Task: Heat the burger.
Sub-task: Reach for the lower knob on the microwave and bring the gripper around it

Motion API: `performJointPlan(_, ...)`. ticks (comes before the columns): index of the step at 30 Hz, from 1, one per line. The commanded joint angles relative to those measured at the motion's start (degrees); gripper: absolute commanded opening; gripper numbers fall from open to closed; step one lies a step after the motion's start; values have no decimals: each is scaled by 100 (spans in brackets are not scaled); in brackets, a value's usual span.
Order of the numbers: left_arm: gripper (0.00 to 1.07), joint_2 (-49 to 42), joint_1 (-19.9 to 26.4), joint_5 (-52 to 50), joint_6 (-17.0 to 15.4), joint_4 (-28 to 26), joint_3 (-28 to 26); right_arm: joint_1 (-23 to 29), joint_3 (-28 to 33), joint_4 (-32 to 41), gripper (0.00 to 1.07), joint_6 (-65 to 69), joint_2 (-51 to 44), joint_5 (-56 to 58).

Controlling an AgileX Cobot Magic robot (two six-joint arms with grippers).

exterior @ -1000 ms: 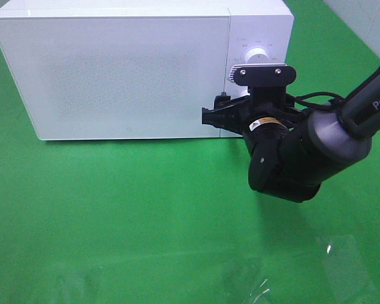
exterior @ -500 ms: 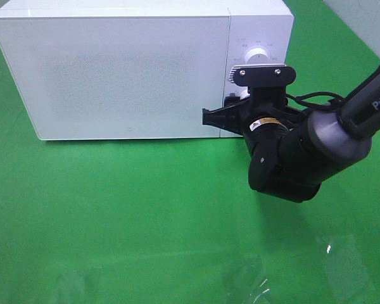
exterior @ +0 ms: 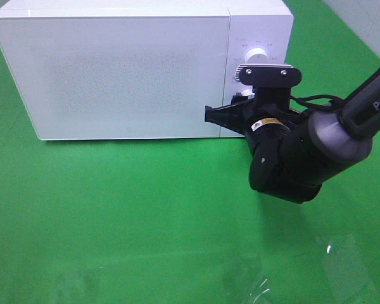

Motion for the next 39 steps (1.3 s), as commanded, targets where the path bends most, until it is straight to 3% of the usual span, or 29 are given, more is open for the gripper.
performJointPlan(1,98,-52,23,-57,-17,-46,17,-52,-115,-418,0,556,-6,-143)
performJointPlan(8,98,-52,23,-57,-17,-46,17,-52,-115,-1117,0,2372,-6,-92)
performJointPlan(12,98,-52,23,-57,-17,-46,17,-52,-115,-1478,0,4515,-6,-166)
performJointPlan(21,98,-52,23,-57,-17,-46,17,-52,-115,-1862,0,7489,-6,-728)
performJointPlan(34,98,-52,23,-57,-17,-46,17,-52,-115,-1937,0,9614,11,-1295)
performJointPlan(39,98,-52,23,-57,-17,-46,17,-52,-115,-1925,0,9614,11,-1301)
